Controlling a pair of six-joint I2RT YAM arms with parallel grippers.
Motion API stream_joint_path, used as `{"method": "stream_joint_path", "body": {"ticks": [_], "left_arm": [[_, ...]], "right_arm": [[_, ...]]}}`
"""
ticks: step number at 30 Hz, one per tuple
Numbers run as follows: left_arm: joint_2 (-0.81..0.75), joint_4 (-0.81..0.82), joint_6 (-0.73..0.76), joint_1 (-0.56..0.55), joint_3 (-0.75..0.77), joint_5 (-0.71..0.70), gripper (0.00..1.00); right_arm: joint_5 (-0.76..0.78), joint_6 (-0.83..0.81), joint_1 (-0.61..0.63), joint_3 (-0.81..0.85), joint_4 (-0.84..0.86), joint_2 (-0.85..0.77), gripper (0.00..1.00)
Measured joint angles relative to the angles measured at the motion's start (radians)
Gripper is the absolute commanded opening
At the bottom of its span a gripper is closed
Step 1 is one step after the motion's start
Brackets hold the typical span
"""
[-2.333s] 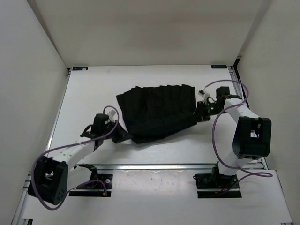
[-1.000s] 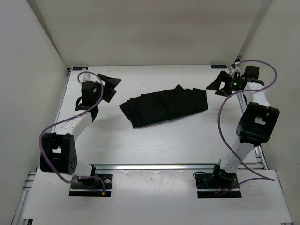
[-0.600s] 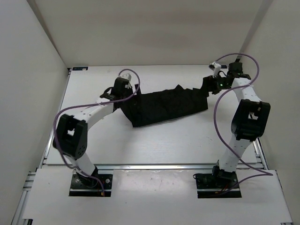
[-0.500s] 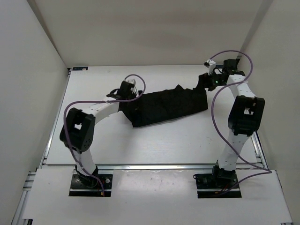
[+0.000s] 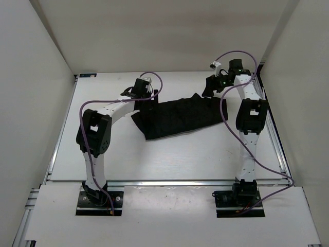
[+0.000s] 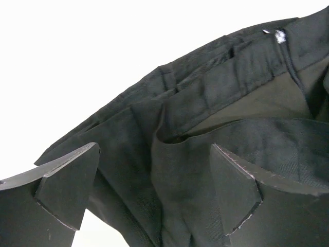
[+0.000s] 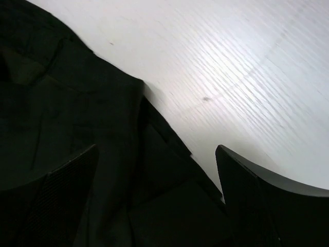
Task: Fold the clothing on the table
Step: Fold the skirt
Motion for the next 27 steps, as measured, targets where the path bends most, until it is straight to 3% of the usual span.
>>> {"method": "stream_joint_path", "body": {"ticks": [15, 27], "left_arm": [[0.058, -0.01, 0.003, 0.0, 0.052, 0.107, 0.89], [0.059, -0.005, -0.011, 0.01, 0.049, 0.161, 0.83]], "right_arm": [[-0.158, 0.088, 0.065, 0.095, -0.054, 0.066, 0.98], [-0.171, 0.116, 0.072, 0.092, -0.063, 0.089, 1.0]]}}
